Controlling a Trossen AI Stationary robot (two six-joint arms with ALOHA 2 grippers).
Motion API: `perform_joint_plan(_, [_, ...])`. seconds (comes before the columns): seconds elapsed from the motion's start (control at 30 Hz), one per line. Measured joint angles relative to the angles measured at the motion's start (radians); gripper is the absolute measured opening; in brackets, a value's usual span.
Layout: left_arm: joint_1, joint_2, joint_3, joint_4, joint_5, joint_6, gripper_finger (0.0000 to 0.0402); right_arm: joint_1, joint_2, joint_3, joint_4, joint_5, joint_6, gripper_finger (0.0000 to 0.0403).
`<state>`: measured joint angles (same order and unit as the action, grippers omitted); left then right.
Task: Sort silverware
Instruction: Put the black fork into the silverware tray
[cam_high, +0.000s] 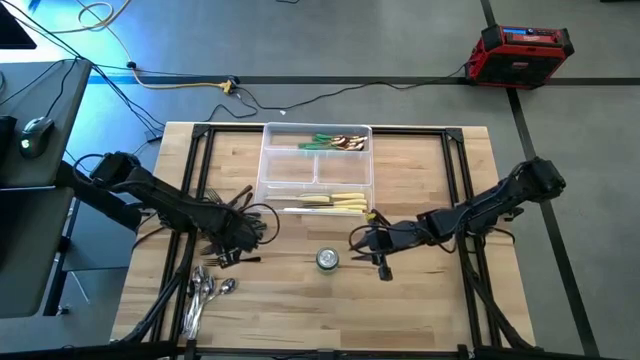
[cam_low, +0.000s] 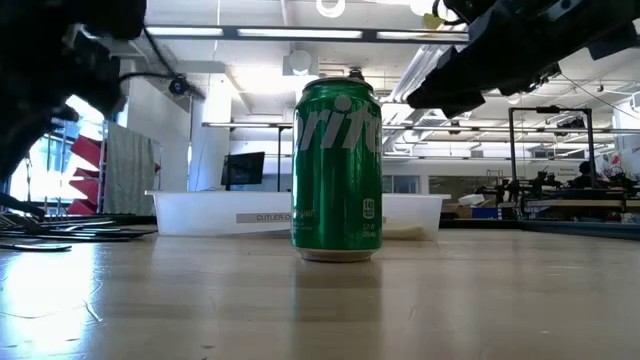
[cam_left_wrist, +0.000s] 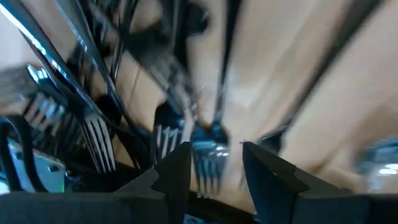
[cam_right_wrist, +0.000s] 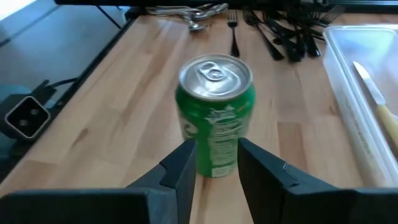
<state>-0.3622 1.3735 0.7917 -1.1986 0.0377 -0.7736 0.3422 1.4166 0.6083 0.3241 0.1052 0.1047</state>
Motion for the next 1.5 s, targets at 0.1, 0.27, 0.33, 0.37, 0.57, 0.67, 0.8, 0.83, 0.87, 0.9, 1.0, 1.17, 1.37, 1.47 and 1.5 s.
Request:
perform_joint_plan(0.1, [-0.005,0.000,-0.080,0.071,0.006,-0.022,0.0127,0.017,0.000,0.000,0.026,0.006,0.004,0.0103])
perform_joint_plan(0.27, [-0.006,-0.001,-0.174,0.190,-0.050,-0.026,0.0127,0.054,0.000,0.000,0.037,0.008,0.030,0.0103])
perform_joint_plan(0.33, [-0.006,-0.006,-0.200,0.214,-0.060,-0.025,0.0125,0.068,0.000,0.000,0.041,0.018,0.028,0.0103])
perform_joint_plan(0.37, [-0.006,-0.006,-0.209,0.223,-0.061,-0.025,0.0124,0.076,0.000,0.000,0.043,0.032,0.027,0.0103])
perform_joint_plan(0.57, [-0.006,-0.007,-0.215,0.233,-0.051,-0.020,0.0105,0.098,0.000,0.001,0.051,0.098,0.008,0.0103])
perform_joint_plan(0.67, [-0.006,-0.003,-0.162,0.159,-0.068,-0.001,0.0094,0.098,0.000,0.001,0.051,0.098,-0.008,0.0103])
perform_joint_plan(0.8, [-0.006,-0.034,-0.091,0.106,-0.103,0.028,0.0089,0.096,0.000,0.001,0.049,0.098,-0.016,0.0103])
perform_joint_plan(0.83, [-0.006,-0.038,-0.086,0.121,-0.103,0.040,0.0089,0.096,0.000,0.001,0.047,0.098,-0.015,0.0103])
perform_joint_plan(0.87, [-0.006,-0.046,-0.085,0.127,-0.103,0.047,0.0088,0.096,0.000,0.001,0.048,0.098,-0.016,0.0103])
perform_joint_plan(0.9, [-0.006,-0.052,-0.085,0.125,-0.102,0.055,0.0088,0.096,0.000,0.001,0.047,0.099,-0.016,0.0103])
perform_joint_plan(1.0, [-0.006,-0.050,-0.108,0.125,-0.089,0.070,0.0088,0.096,0.000,0.001,0.047,0.098,-0.009,0.0103])
perform_joint_plan(1.17, [-0.004,-0.051,-0.176,0.216,-0.037,0.089,0.0096,0.097,0.000,0.001,0.047,0.098,-0.003,0.0103])
perform_joint_plan(1.37, [-0.004,-0.054,-0.250,0.277,-0.029,0.093,0.0118,0.097,0.000,0.001,0.040,0.098,0.000,0.0103])
perform_joint_plan(1.47, [-0.005,-0.054,-0.265,0.285,-0.040,0.091,0.0121,0.096,0.000,0.001,0.039,0.098,0.000,0.0102])
perform_joint_plan(1.5, [-0.005,-0.055,-0.268,0.287,-0.040,0.091,0.0119,0.096,0.000,0.001,0.040,0.098,0.000,0.0103])
